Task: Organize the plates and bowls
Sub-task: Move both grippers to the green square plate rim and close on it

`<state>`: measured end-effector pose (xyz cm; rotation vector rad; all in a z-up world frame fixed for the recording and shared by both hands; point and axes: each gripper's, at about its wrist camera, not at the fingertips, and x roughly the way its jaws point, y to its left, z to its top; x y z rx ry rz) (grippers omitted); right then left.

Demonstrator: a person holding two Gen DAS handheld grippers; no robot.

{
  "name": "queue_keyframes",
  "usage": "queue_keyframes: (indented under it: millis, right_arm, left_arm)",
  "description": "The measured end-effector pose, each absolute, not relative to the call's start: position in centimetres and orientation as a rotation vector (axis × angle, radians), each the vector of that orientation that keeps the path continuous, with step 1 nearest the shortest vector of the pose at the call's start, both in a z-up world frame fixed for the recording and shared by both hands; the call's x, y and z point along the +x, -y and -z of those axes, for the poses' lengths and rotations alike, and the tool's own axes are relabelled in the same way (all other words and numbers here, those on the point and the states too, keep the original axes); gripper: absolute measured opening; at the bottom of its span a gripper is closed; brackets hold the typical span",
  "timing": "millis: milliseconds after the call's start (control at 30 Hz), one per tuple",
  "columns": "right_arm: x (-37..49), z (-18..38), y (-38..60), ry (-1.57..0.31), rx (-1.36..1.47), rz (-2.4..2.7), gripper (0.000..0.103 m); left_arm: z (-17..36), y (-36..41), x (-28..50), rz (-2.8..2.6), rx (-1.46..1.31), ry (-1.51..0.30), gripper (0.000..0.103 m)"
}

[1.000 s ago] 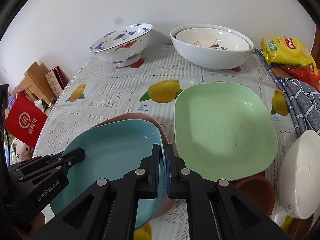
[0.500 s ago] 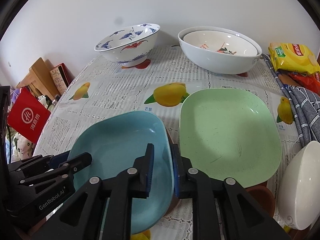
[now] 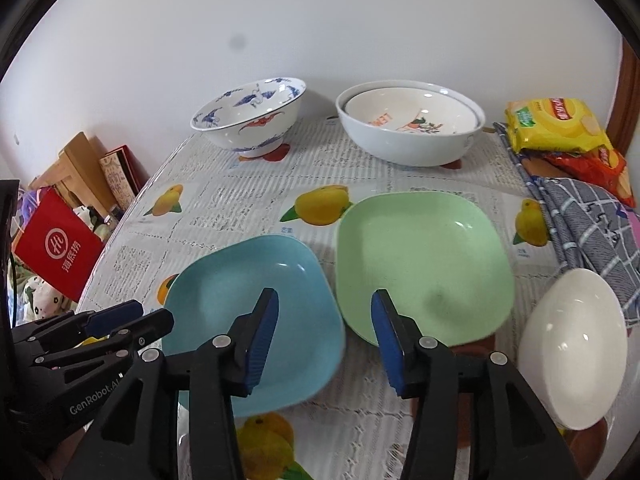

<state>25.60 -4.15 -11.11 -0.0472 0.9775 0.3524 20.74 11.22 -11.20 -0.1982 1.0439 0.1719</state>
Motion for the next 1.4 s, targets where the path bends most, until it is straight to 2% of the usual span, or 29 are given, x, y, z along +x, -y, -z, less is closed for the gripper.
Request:
queue_keyframes:
  millis: [333, 700, 933, 1033, 1400]
  right_arm:
    - [24.3, 8.0, 10.8, -0.911, -0.063, -0.164, 0.048]
    - [25.1, 6.5, 15.1, -0.944, -0.026, -0.165, 0.048]
    - [27.4, 7.1, 15.2, -0.952, -0.018, -0.187, 0.048]
    - [28.7, 7.6, 15.2, -0.953, -0.012, -0.191, 0.048]
    - [33.2, 11.0, 13.6, -1.024, -0.048, -0.237, 0.047]
  left_arm:
    - [8.3, -6.2, 20.8, -0.1, -0.133, -0.981, 0.035]
    - [7.0, -3.3, 22.5, -0.095, -0.101, -0.953, 0.035]
    - [7.6, -2.7, 24.7, -0.092, -0.095, -0.977, 0.036]
    - [8.2, -2.5, 25.9, -0.095, -0.089, -0.992, 0.043]
    - [10.8, -2.1, 30.2, -0.073, -0.09, -1.04, 0.045]
